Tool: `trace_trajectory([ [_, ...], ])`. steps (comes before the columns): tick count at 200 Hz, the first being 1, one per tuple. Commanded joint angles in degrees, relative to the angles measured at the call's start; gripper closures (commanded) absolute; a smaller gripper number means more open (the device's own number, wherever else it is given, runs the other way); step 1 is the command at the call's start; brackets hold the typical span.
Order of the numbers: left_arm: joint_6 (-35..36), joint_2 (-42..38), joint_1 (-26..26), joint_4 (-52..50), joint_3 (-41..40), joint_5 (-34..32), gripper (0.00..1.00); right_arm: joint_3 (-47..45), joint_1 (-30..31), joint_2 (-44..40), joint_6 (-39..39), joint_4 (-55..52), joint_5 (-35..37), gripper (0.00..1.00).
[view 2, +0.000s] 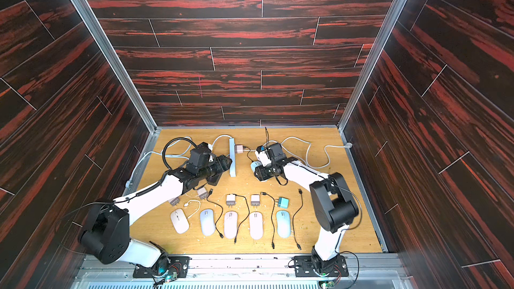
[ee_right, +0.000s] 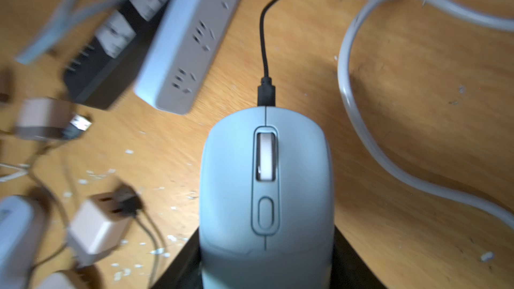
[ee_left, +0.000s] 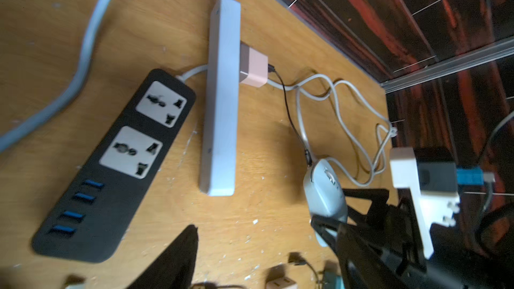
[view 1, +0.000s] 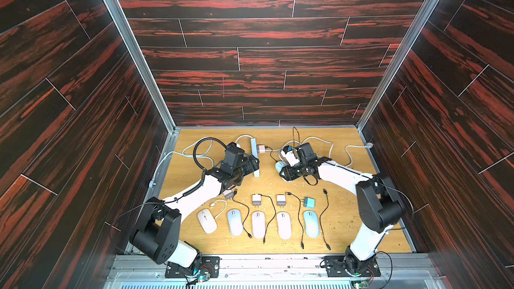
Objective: Unplug the wireless mouse
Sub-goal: Pick up the mouse from the center of the board, then remove the power cord from the mouse.
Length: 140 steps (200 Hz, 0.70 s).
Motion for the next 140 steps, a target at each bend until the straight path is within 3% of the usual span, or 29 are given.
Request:
trace_trajectory([
  [1,-10.07,4.29,0.33,10.86,0.28,4.32,0.21,-4.38,0.19,-3.17,3.93,5.52,-4.67,0.57],
  [33,-15.21,10.74,-0.76,16.59,3.64,7.54,0.22,-7.62,0.47,-5.24,4.88,7.57,-5.62,0.58],
  [90,-16.51,19.74,-2.12,12.94,10.40,7.07,0.30,-8.51,0.55,-6.28,5.05,8.01,-6.05,0.58],
  [140,-17.00,25.73,-3.40,11.36,15.52,8.16,0.43,-9.36,0.73,-6.45,5.38,8.39,-6.58,0.58],
])
